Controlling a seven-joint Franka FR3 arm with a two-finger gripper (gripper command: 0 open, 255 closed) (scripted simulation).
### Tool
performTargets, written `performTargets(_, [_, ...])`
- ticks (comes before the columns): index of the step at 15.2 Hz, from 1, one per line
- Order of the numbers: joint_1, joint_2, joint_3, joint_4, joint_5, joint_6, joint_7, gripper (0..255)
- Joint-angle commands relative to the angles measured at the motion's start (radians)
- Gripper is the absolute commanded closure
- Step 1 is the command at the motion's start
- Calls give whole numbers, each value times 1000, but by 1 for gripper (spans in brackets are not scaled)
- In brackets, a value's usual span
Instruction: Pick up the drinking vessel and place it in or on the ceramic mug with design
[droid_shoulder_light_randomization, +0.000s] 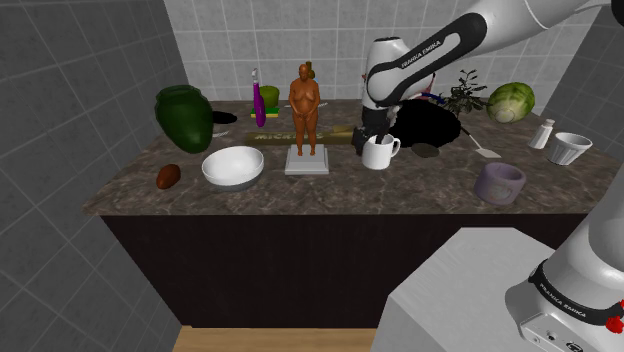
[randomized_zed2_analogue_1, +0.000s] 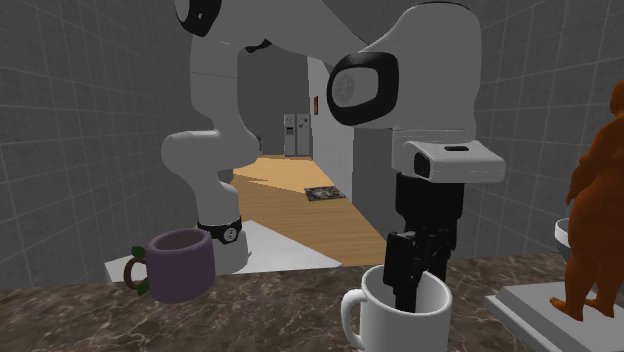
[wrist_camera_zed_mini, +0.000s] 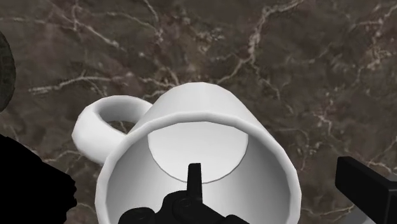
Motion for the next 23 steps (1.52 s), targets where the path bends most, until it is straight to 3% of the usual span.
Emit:
performTargets(1, [0, 3, 0, -3, 0, 6, 0, 0])
performTargets(6, [0, 2, 0, -3, 0, 5, 0, 0])
performTargets(7, [0, 2, 0, -3, 0, 5, 0, 255])
performTargets(16, [0, 3, 0, -3, 0, 6, 0, 255])
performTargets(23, [-1, -46, 1, 36, 4, -81, -4, 255])
